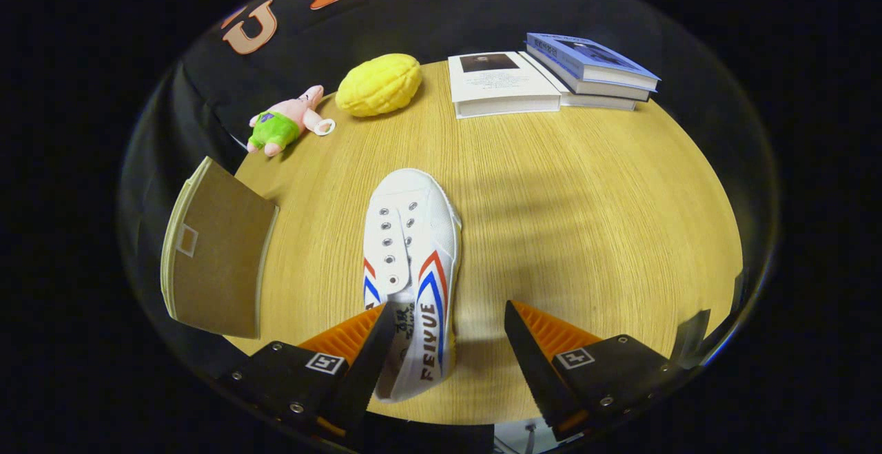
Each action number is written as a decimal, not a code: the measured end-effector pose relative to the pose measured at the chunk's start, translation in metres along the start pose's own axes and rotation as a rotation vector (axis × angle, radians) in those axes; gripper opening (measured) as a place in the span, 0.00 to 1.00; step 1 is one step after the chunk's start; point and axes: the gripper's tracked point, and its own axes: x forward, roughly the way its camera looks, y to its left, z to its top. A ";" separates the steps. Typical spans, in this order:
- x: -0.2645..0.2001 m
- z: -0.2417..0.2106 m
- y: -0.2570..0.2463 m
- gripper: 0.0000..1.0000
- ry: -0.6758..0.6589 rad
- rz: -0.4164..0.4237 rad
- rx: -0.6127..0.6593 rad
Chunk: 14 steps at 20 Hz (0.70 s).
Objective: Open the storage box then place both shoes into the box .Put the left shoe in first, then the right shoe, with the right side of both shoes facing outward in a uniform manner.
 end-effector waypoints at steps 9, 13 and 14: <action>0.024 0.001 0.026 0.61 0.030 0.137 -0.041; 0.021 0.005 0.019 0.34 0.021 0.130 0.043; 0.020 0.005 0.018 0.28 0.025 0.130 0.082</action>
